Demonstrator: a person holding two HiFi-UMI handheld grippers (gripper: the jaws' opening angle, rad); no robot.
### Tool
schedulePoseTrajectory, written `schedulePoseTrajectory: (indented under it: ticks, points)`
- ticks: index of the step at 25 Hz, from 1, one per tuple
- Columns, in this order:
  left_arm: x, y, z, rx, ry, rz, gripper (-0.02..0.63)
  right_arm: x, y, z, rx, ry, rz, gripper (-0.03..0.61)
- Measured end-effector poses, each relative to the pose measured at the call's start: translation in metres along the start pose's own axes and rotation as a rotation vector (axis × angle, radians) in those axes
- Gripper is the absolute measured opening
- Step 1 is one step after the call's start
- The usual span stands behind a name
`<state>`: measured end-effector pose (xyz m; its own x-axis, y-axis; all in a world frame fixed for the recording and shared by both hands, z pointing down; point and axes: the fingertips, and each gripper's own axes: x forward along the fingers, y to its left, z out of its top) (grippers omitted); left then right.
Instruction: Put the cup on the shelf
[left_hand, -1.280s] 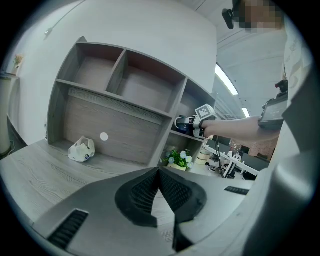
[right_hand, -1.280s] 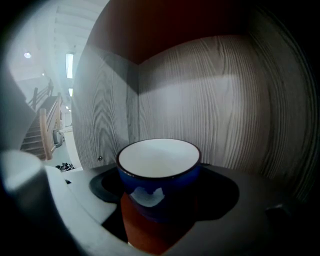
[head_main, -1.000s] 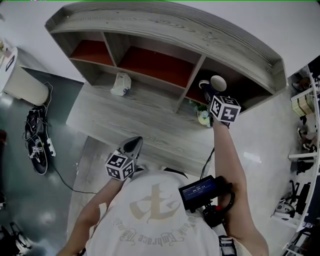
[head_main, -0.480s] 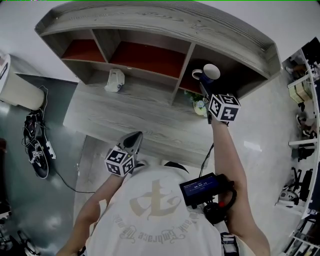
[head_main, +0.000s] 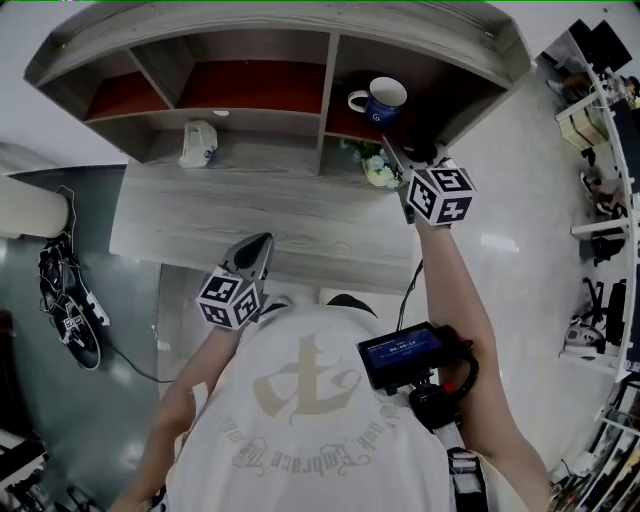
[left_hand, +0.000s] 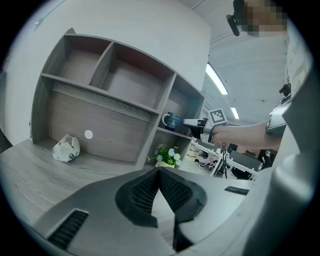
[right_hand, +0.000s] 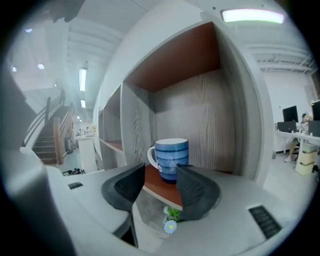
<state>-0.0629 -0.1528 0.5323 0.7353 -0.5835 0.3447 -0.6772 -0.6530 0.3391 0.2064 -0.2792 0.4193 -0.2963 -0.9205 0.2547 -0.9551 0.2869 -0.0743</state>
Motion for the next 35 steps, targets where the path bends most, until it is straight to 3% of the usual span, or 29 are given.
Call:
schedulePoseTrajectory:
  ticks: [3, 5, 23, 35]
  points:
    - [0.002, -0.003, -0.001, 0.003, 0.002, -0.010, 0.002, -0.014, 0.003, -0.005, 0.011, -0.018, 0.017, 0.157]
    - [0.003, -0.004, 0.001, 0.003, -0.001, -0.016, 0.002, -0.025, 0.000, -0.008, 0.037, -0.033, 0.007, 0.005]
    - [0.012, -0.040, 0.018, 0.052, -0.011, -0.108, 0.002, -0.108, 0.048, -0.050, 0.124, -0.044, 0.179, 0.004]
    - [0.014, -0.074, 0.027, 0.092, -0.003, -0.186, 0.002, -0.154, 0.086, -0.080, 0.156, -0.051, 0.197, 0.003]
